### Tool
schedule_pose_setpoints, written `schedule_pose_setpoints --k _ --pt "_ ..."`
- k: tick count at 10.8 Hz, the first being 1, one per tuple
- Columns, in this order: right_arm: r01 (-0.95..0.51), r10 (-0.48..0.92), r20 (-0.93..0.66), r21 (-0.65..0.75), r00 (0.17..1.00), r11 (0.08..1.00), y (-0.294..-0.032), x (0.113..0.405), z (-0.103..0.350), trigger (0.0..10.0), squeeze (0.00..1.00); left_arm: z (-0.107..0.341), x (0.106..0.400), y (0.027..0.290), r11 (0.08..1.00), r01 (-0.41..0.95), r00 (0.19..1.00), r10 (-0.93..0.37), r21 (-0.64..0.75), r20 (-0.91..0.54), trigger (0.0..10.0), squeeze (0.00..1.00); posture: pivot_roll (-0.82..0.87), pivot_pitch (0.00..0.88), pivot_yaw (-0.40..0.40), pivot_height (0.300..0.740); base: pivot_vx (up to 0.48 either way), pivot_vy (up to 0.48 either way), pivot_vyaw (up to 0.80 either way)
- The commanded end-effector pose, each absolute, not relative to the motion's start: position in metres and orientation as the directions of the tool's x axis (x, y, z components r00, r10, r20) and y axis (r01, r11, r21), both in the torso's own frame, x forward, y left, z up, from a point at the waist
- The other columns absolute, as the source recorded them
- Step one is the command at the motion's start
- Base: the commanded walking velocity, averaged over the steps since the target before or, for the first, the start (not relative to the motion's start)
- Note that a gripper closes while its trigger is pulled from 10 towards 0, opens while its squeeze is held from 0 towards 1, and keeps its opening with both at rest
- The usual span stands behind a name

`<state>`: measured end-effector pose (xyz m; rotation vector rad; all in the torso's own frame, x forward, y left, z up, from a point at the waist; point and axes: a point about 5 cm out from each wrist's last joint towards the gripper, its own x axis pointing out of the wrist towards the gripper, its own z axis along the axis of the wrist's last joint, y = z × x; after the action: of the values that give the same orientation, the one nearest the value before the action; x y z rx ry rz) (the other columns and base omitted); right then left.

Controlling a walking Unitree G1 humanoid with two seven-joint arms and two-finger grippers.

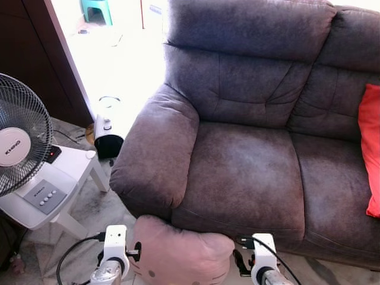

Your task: Move the pillow to the sofa from floor

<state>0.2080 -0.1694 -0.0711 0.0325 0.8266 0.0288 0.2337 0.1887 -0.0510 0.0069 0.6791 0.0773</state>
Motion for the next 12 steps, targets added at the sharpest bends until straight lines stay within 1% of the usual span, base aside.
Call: schedule_pose_setpoints --k 1,2,3,8,11,12 --pt "-0.007 0.035 -0.735 0.042 0.677 0.999 -0.1704 0.2069 -0.0715 10.0 0.00 -0.0563 0.2267 0.1873 0.997 -0.063 0.754 0.070 0.034 -0.653 10.0 0.00 0.09 0.112 -0.089 0.740 0.000 0.000 0.00" --pt "-0.007 0.036 -0.734 0.042 0.678 0.999 -0.1703 0.2070 -0.0714 10.0 0.00 -0.0565 0.2265 0.1872 0.997 -0.062 0.753 0.069 0.034 -0.654 10.0 0.00 0.09 0.111 -0.089 0.740 0.000 0.000 0.00" --pt "-0.008 0.036 -0.737 0.041 0.674 0.999 -0.1701 0.2067 -0.0717 10.0 0.00 -0.0566 0.2264 0.1872 0.997 -0.063 0.753 0.069 0.034 -0.655 10.0 0.00 0.09 0.109 -0.089 0.725 0.000 0.000 0.00" --pt "-0.014 0.042 -0.735 0.045 0.677 0.999 -0.1689 0.2076 -0.0713 10.0 0.00 -0.0567 0.2263 0.1870 0.998 -0.060 0.752 0.067 0.033 -0.655 10.0 0.00 0.09 0.100 -0.087 0.712 0.000 0.000 0.00" --pt "-0.013 0.041 -0.735 0.044 0.676 0.999 -0.1692 0.2079 -0.0712 10.0 0.00 -0.0566 0.2265 0.1868 0.998 -0.061 0.751 0.068 0.033 -0.657 10.0 0.00 0.09 0.109 -0.089 0.712 0.000 0.000 0.00" --pt "-0.013 0.040 -0.735 0.043 0.676 0.999 -0.1692 0.2080 -0.0711 10.0 0.00 -0.0568 0.2263 0.1868 0.998 -0.061 0.750 0.068 0.033 -0.658 10.0 0.00 0.09 0.110 -0.090 0.702 0.000 0.000 0.00"
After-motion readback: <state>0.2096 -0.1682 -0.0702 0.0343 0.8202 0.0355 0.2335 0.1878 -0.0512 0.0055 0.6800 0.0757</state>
